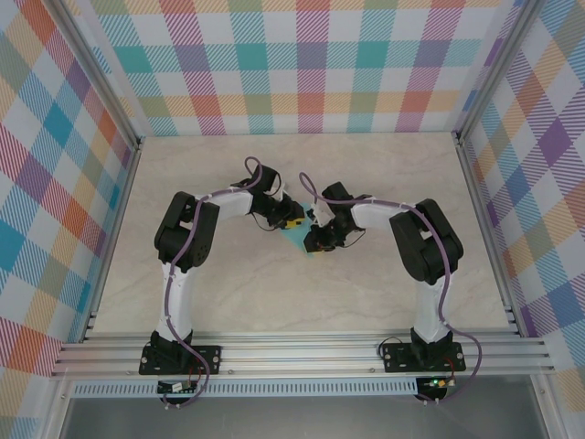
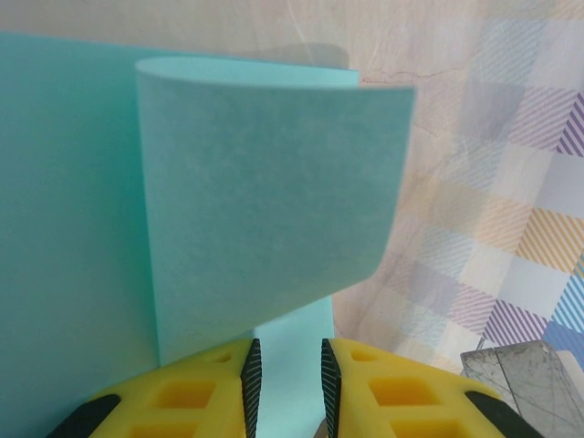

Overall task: Fold a paper plane with a square sheet of paper (fold left side to right side)
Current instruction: Fourth fold the wing at the center of the table.

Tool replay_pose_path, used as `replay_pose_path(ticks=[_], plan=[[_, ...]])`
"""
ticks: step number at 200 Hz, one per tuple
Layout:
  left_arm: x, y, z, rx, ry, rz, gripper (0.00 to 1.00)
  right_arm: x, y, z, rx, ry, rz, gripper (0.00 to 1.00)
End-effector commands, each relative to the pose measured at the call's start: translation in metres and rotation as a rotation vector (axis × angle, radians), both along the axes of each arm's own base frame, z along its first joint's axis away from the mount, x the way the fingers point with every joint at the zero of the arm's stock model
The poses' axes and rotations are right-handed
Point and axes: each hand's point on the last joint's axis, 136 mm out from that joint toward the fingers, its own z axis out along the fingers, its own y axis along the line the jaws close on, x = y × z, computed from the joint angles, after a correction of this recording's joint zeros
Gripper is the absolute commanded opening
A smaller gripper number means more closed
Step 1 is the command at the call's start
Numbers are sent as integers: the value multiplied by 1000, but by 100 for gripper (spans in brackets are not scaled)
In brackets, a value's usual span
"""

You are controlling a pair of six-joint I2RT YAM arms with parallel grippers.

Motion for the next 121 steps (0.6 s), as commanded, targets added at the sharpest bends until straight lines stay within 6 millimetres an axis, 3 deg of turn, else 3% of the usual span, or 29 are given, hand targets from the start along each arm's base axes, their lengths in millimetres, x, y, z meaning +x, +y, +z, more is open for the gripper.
replay_pose_path(ticks=[1,96,121], plan=[[-21,16,-46,119,109,11,26,-53,-30,-20,-136,177,41,16],[-21,18,-49,126,113,16,26,-76,-35,-15,-149,200,71,15],[-22,17,-48,123,115,13,26,-62,-28,10,-86,133,41,15]])
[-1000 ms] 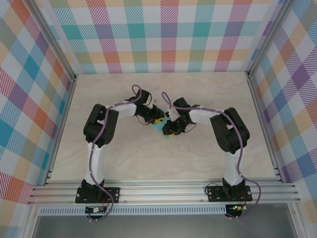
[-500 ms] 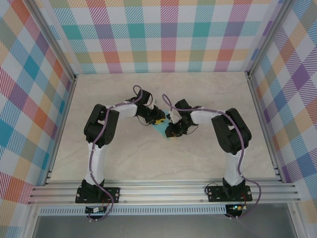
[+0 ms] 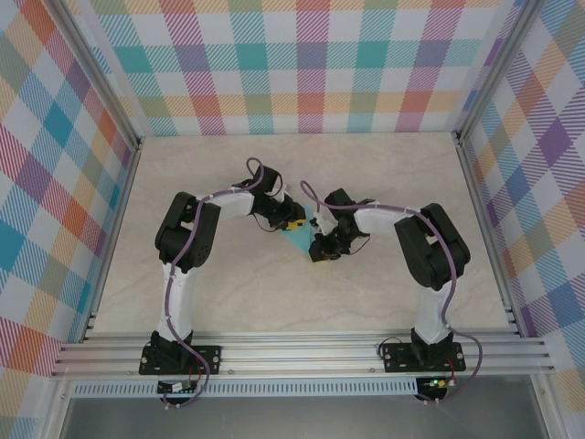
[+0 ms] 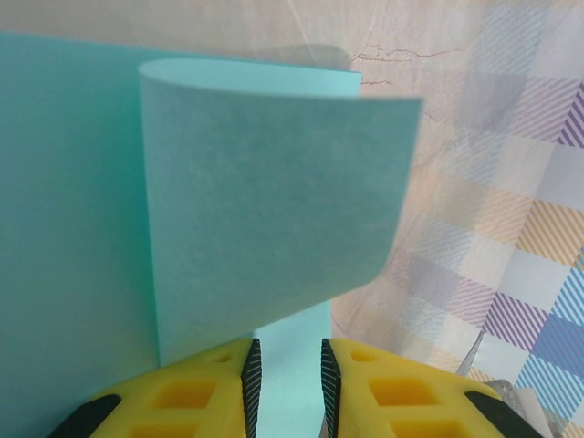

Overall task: Fold a paper plane with a square sheet of paper (fold left side to right side)
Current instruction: Fourth fold the wing at the center of the table.

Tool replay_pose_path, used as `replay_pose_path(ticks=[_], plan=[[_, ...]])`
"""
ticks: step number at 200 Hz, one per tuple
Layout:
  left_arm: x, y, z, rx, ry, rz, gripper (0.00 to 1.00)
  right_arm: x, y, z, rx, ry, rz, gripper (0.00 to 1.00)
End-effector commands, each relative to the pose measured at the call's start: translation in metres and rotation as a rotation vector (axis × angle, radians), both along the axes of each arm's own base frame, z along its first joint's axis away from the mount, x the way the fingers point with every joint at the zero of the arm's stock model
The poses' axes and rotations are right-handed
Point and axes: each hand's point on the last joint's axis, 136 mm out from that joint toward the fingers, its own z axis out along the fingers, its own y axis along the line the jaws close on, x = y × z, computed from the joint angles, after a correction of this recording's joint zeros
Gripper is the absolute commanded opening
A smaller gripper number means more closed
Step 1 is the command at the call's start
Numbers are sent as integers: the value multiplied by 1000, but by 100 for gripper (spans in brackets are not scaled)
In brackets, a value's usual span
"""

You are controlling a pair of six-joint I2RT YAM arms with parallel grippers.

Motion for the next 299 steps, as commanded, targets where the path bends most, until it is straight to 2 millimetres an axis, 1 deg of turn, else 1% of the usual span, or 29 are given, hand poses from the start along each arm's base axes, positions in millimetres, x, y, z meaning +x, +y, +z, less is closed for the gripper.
replay_pose_path(ticks=[1,25,39,49,61,91,114,148,175,203,235,254,299], plan=[[-20,19,-48,126,110,18,26,-29,-12,12,-31,82,6,15],[-20,18,-47,123,107,16,26,-7,-2,49,80,11,-36,16],[-20,17,-46,122,104,16,26,1,7,62,142,-13,-47,17],[-20,17,-47,120,106,15,26,7,15,64,184,-10,-62,17],[-20,16,-46,119,103,14,26,15,25,61,223,-4,-83,16],[-21,15,-45,117,105,14,26,40,37,35,209,-16,-143,13],[-21,16,-45,119,106,12,26,48,39,19,157,-13,-136,13],[-18,15,-42,116,93,10,26,43,22,-3,35,-8,-140,13],[-1,16,-30,101,32,1,28,25,4,-21,-55,39,-124,13],[17,22,-28,100,17,3,28,6,-13,-32,-117,74,-107,13],[37,27,-28,88,13,19,28,-8,-16,-39,-109,113,-114,10],[49,30,-27,84,9,28,28,-9,-16,-42,-105,122,-117,6],[75,33,-18,52,-10,46,29,-10,-17,-43,-110,119,-111,5]])
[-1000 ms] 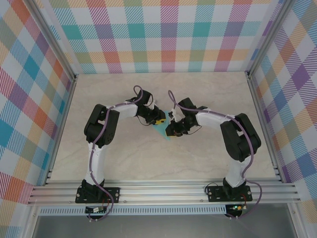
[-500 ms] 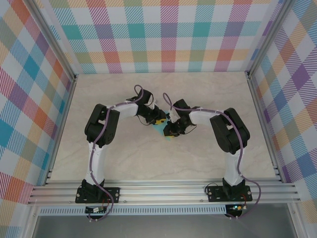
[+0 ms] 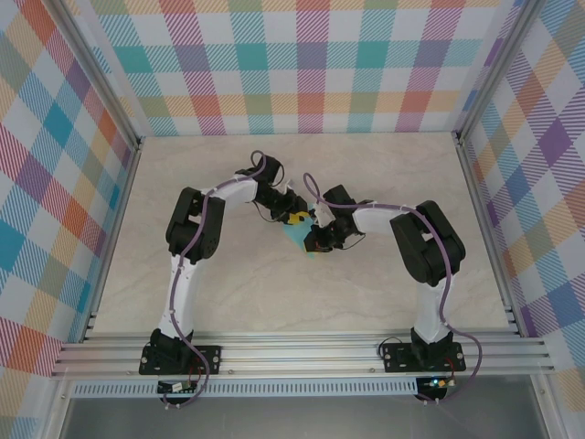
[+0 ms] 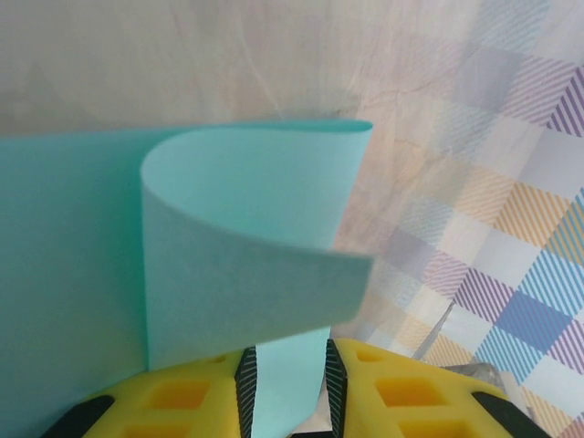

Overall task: Fold a paper plane with a square sheet of paper (fold left side to right side)
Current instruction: Fourth fold the wing at the center of the table.

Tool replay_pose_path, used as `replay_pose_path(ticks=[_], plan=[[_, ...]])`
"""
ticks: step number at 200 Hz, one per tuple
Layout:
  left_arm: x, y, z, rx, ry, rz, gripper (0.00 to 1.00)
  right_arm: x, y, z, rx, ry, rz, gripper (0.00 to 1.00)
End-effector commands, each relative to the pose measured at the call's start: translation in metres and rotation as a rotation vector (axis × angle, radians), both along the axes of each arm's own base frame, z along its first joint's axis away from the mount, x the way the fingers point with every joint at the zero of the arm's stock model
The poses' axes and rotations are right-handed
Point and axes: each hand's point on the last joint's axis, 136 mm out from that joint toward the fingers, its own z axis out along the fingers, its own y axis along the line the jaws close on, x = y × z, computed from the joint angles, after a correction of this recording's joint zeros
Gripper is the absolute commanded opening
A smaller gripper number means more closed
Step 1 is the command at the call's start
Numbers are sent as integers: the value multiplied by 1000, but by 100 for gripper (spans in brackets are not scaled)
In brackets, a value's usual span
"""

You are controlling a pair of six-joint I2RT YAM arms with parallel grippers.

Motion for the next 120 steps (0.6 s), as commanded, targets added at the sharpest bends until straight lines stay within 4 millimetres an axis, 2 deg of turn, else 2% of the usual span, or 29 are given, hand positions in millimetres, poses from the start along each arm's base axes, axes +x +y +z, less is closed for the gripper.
replay_pose_path(ticks=[1,78,94,120], plan=[[53,37,-23,91,-130,89,29,-47,-37,-39,-185,182,4,5],[92,49,-12,27,-153,124,29,-45,-35,-36,-175,178,8,5],[94,53,4,13,-169,127,29,-42,-34,-31,-162,172,15,6],[90,65,53,6,-253,128,29,-39,-35,-22,-153,168,40,6]])
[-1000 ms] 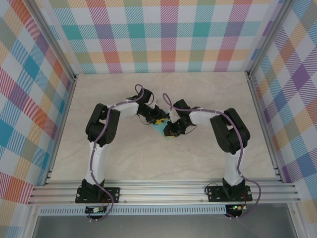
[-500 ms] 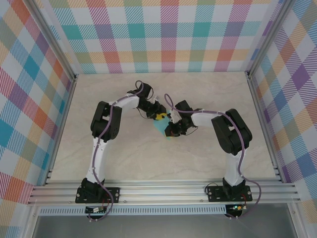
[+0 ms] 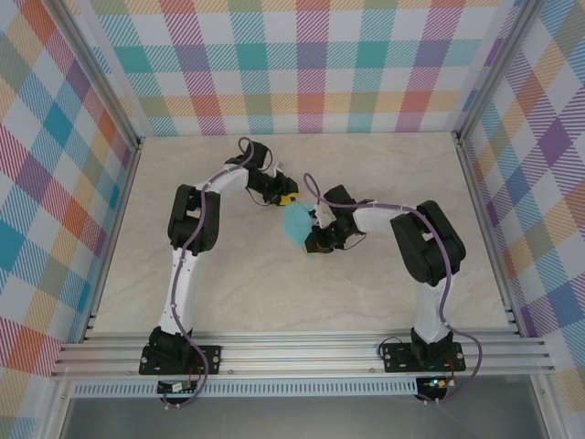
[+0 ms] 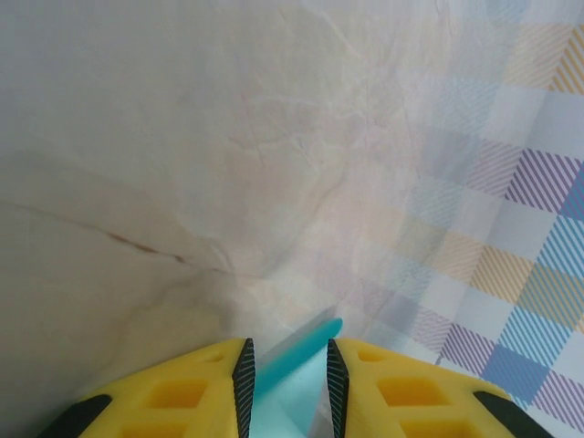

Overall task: Fold a paper plane with a square sheet of paper (fold left side to right side)
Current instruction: Fourth fold the wing at the center of the table.

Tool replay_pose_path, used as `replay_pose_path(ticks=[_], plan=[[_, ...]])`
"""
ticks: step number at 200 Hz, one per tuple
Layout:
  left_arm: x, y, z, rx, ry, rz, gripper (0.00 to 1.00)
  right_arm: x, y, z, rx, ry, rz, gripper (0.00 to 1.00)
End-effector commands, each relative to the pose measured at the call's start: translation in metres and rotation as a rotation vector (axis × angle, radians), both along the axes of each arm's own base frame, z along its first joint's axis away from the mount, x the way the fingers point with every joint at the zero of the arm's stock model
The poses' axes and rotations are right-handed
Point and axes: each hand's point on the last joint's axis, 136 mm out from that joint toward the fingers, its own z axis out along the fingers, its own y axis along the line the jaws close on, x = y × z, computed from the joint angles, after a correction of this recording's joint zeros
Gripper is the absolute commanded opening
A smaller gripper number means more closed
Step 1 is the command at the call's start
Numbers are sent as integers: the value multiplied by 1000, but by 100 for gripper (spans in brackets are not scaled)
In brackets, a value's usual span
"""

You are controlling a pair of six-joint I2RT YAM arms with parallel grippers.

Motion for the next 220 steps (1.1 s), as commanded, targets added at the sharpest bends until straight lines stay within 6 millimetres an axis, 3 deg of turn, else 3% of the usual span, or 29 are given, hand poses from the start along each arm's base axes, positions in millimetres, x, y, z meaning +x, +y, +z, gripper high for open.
replay_pose_path(ticks=[1,30,61,77,103,139,175,220], plan=[[20,35,50,26,-149,51,29,-34,-31,-23,-143,143,31,6],[-2,45,97,30,-233,42,29,-31,-30,-20,-135,140,41,6],[-42,47,115,19,-260,14,29,-28,-28,-20,-125,137,29,6],[-61,36,106,-15,-225,-24,28,-28,-28,-21,-128,136,29,7],[-87,1,79,-38,-166,-116,28,-28,-30,-23,-138,140,28,7],[-89,-32,52,-47,-129,-158,27,-28,-30,-24,-138,142,19,7],[-80,-46,36,-45,-110,-177,27,-26,-28,-23,-134,142,12,7],[-70,-34,-3,66,-69,-135,27,-26,-30,-21,-140,136,12,7]])
